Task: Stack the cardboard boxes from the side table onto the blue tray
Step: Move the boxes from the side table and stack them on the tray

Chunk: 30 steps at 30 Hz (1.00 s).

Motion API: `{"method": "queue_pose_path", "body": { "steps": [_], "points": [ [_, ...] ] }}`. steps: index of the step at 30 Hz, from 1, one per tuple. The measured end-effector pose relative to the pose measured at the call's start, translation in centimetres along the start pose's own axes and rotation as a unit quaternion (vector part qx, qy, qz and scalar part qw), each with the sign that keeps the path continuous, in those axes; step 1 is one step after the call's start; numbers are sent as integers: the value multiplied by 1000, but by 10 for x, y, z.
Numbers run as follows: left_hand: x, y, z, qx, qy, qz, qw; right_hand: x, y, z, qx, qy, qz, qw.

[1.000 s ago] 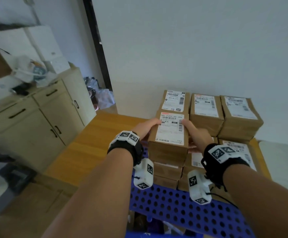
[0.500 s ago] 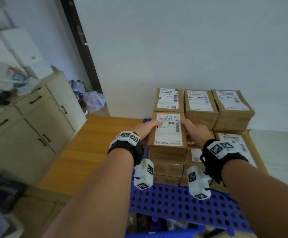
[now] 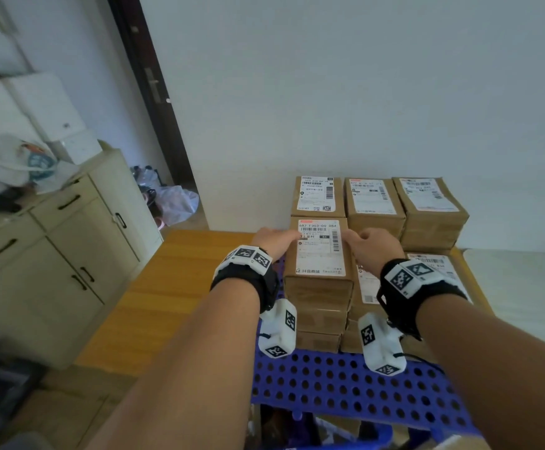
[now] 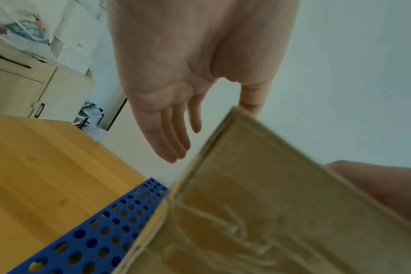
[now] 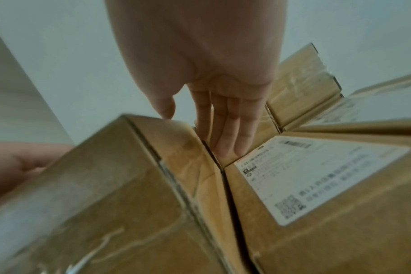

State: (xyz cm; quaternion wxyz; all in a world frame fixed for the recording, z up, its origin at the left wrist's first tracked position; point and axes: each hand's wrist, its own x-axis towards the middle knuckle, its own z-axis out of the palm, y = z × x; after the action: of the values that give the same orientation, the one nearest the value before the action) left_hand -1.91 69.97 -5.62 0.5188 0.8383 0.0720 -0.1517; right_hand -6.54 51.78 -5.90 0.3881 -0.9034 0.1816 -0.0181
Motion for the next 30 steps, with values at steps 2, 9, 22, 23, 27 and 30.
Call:
{"method": "queue_pose_path", "body": {
  "steps": [2,9,22,23,27,30],
  "points": [
    [-9,10,-2,19,37,33,999,-7,-2,-6,-27,11,-16,999],
    [-37,27,-2,29,112,120,986,-32,3,-25,-60,43,-20,997],
    [-80,27,58,64,3,217,974,-93,43,-54,-58,77,17,995],
    [-83,27,64,68,-7,223,972,-96,47,-56,-54,82,22,995],
    [-97,28,95,115,-47,247,961,-106,67,-70,-66,109,37,991],
    [-107,29,124,148,-85,254,952,-114,85,-82,-56,123,40,990]
  ]
}}
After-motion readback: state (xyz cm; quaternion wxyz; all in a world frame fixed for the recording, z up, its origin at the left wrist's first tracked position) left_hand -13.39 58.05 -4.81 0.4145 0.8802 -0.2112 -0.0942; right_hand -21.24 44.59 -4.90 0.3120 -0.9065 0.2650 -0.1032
